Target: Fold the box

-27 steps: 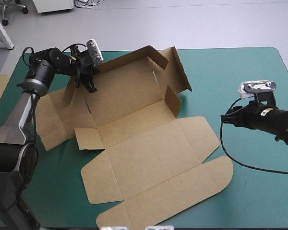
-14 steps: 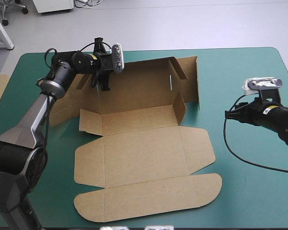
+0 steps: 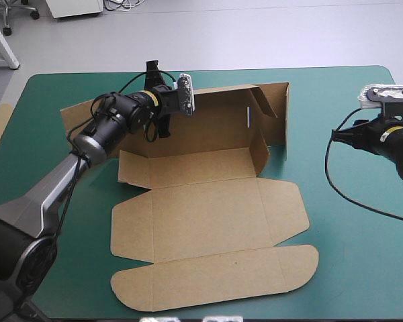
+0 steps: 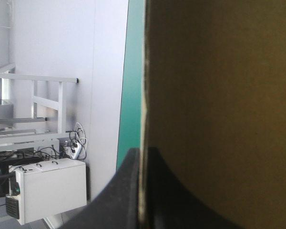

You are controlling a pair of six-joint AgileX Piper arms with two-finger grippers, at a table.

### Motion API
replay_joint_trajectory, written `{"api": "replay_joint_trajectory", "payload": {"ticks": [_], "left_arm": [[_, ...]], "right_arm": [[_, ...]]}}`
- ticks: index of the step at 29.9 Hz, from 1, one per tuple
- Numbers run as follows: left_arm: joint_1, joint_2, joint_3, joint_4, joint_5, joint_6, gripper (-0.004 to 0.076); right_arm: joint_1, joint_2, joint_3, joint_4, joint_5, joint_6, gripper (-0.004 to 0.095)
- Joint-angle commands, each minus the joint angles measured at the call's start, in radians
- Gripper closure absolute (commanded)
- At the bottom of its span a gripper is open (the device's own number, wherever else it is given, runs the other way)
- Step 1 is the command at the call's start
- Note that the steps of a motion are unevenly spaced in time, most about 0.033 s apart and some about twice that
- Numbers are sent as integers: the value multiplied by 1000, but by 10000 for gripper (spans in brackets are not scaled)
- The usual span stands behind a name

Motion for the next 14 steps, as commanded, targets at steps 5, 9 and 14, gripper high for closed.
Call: {"api": "replay_joint_trajectory", "payload": {"ticks": [5,9,14], "left_arm": [[-57,-205,242,75,-317,-127,734],[-83,-249,321,75,-356,-142,734],[-120,-265,353,76,-327,-168,734]], "right_arm": [[-71,107,-195,89,49,-73,512],[-128,159,-301,197,98,-172,512],[-132,228,-437,273,206,-234,512]]}}
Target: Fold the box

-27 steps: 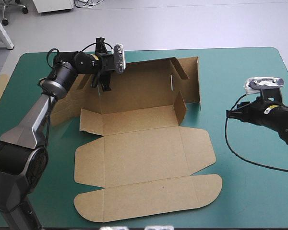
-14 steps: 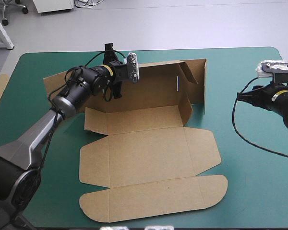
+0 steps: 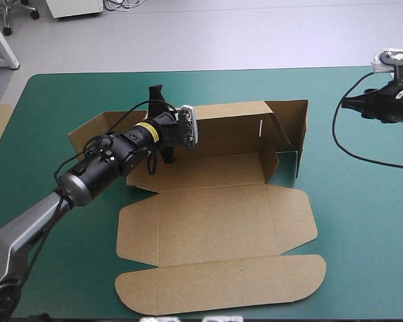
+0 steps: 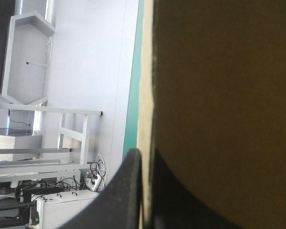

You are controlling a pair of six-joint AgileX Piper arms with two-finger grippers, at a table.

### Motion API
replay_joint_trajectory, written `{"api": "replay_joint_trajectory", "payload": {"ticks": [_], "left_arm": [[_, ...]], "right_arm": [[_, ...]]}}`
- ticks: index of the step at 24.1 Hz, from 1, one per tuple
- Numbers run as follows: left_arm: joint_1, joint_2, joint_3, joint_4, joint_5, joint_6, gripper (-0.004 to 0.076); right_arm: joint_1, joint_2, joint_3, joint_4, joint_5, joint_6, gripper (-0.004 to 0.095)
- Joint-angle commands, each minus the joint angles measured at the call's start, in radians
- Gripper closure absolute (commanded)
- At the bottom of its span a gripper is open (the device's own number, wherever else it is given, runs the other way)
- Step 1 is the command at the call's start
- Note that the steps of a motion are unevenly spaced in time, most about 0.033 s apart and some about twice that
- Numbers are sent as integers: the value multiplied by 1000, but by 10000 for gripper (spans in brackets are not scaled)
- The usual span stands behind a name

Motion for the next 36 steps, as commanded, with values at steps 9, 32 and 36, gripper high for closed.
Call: {"api": "replay_joint_trajectory", "payload": {"ticks": [9,32,36], "left_arm": [[-40,-45,-31,60,57,-138,734],[-128,-45,26,713,-96,-512,734],[-78,-45,60,709,-194,-517,734]], "right_arm": [[-6,82,-195,157,92,-93,516],[-6,177,-392,229,263,-146,517],[-5,177,-392,277,320,-146,517]]}}
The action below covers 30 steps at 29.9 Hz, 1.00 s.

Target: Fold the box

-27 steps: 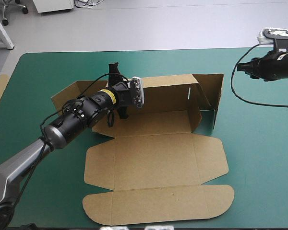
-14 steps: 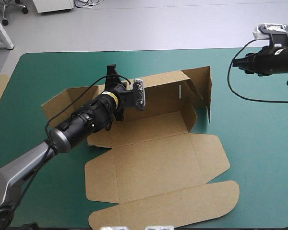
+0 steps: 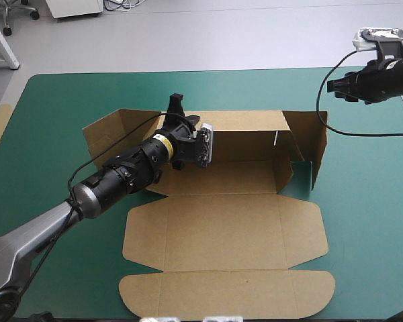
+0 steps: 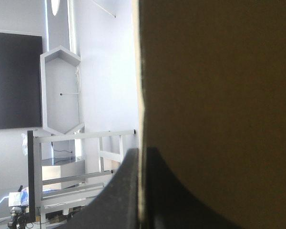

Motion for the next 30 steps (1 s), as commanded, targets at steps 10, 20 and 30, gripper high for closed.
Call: {"api": "replay_joint_trajectory", "payload": {"ticks": [10,20,30], "left_arm": [[56,-39,-2,22,-168,-91,734],[57,-37,-2,22,-131,-93,734],[57,-17,-2,30,-131,-93,734]], "right_arm": [[16,17,-32,14,-156,-9,517],[16,194,-34,103,-139,-18,517],[16,213,-32,166,-9,-72,517]]}}
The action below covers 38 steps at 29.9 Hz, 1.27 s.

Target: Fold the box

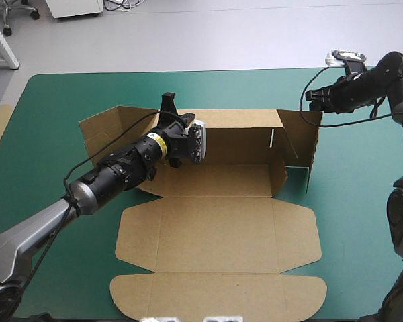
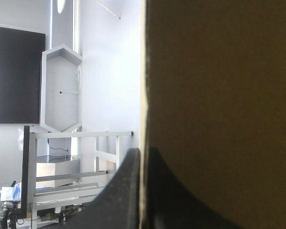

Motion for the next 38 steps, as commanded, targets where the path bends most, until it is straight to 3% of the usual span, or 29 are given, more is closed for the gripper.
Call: {"api": "replay_joint_trajectory", "payload": {"ticks": [1,11,20,30,38], "left_arm": [[-5,-23,-29,0,-43,-19,734],[-5,0,-29,3,-43,-19,734],[-5,2,-29,14,-43,-17,734],[-5,2,-29,14,-35,-17,734],[-5,2,-29,14,-37,-17,734]], "right_arm": [[-2,-56,-30,72,58,-37,517],[23,-116,-8,105,73,-49,564],[37,-194,166,138,11,-102,598],[37,-353,431,252,-164,-257,598],[37,-484,694,460,-323,-510,598]]}}
